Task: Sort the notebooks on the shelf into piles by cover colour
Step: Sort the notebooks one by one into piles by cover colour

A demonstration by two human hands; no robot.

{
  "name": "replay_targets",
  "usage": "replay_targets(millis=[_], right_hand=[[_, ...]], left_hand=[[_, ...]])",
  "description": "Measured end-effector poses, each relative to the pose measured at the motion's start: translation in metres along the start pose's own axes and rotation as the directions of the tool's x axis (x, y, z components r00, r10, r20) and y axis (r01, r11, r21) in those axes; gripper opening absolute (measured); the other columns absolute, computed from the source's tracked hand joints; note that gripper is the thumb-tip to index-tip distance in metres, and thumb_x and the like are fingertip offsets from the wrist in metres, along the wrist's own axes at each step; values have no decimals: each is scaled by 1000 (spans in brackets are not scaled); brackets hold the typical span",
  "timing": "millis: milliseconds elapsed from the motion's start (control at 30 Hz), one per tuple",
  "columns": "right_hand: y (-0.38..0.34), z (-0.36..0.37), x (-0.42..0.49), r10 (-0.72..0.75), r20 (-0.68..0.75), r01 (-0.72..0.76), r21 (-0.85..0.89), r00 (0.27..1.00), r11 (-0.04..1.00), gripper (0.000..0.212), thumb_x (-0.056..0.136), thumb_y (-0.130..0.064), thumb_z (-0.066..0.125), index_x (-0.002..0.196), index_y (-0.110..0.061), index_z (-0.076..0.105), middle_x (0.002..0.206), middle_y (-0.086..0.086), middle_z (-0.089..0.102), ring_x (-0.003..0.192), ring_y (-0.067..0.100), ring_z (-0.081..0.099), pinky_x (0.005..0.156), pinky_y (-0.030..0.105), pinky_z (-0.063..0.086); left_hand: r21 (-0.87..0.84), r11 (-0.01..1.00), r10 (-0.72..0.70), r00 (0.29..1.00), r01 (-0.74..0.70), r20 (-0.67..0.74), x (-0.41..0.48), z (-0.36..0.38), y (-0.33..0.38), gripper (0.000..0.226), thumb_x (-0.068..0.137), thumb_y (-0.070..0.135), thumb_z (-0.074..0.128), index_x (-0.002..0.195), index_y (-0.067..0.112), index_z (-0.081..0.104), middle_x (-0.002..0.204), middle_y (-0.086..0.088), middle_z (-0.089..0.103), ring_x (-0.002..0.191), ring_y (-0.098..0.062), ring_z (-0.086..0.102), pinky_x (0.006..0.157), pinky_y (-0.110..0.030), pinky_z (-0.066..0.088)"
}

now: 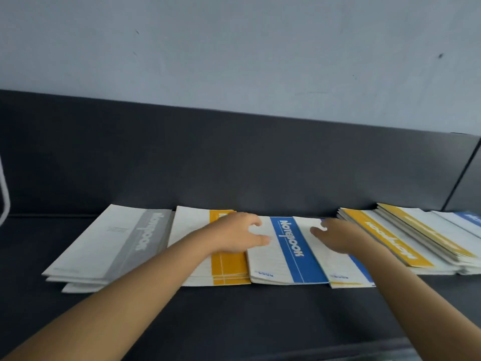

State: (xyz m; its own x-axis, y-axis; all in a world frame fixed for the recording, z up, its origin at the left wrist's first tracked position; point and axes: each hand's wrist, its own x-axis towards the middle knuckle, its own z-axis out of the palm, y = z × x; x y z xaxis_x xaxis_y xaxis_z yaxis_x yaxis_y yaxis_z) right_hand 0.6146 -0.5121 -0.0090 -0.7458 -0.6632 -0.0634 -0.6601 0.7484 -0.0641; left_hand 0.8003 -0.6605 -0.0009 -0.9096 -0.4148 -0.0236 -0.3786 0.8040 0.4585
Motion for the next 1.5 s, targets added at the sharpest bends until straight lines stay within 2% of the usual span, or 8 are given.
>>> replay_targets(millis=[100,267,400,667,833,1033,1167,1500], right_hand=[[9,-2,-5,-76,128,91,-116,989,989,47,105,-30,22,145,-9,34,150,9,36,135,26,38,106,34,33],[25,-7,-1,-273,143,295,-161,951,942,36,100,-10,30,132,-4,45,136,11,48,120,27,49,87,31,40],[43,-7,2,-327,111,336,-76,939,939,45,100,-10,28,142,-16,41,147,0,41,128,21,45,99,30,40],[63,-2,15,-268,-121,285,600,956,748,33,98,-17,42,127,-21,58,131,0,54,106,16,55,82,26,44],[65,-1,11,-263,-54,262,404,963,877,44,94,-30,53,136,-17,48,133,3,55,115,19,54,85,27,43],[34,3,-1,-233,118,225,79,965,971,65,80,-65,56,122,-15,51,101,0,55,90,15,48,72,27,41],[27,2,-8,-234,162,225,68,959,972,50,84,-62,53,104,-16,49,77,-3,47,86,14,49,68,25,40],[12,-9,-19,-271,47,271,7,961,962,32,82,-41,59,69,-16,43,72,-2,49,60,9,43,49,20,34]], left_hand=[[-204,979,0,997,16,81,25,28,41,52,88,48,64,130,19,53,118,1,55,109,-14,54,103,-37,46],[-370,911,-163,983,184,86,54,61,88,76,83,44,72,144,16,38,143,-3,43,124,-20,49,102,-33,43],[-599,754,-304,952,270,46,66,75,106,77,80,27,79,143,15,36,144,-3,38,127,-21,44,91,-27,39],[-769,627,-417,888,126,-195,68,58,108,64,83,1,71,136,14,38,118,-7,59,96,-20,59,71,-30,51],[-602,777,-427,856,184,-290,33,4,70,54,79,-7,68,128,10,49,88,4,62,78,-12,62,68,-26,50],[-120,877,-478,829,464,-290,18,20,34,56,76,21,78,124,20,49,128,-3,48,108,-20,53,78,-29,49],[129,869,-441,865,479,-240,21,37,30,75,82,55,65,143,20,38,148,-4,35,137,-24,31,105,-35,35],[247,858,-402,889,450,-220,18,46,42,71,90,60,49,144,14,38,149,-8,38,140,-26,29,108,-38,32]])
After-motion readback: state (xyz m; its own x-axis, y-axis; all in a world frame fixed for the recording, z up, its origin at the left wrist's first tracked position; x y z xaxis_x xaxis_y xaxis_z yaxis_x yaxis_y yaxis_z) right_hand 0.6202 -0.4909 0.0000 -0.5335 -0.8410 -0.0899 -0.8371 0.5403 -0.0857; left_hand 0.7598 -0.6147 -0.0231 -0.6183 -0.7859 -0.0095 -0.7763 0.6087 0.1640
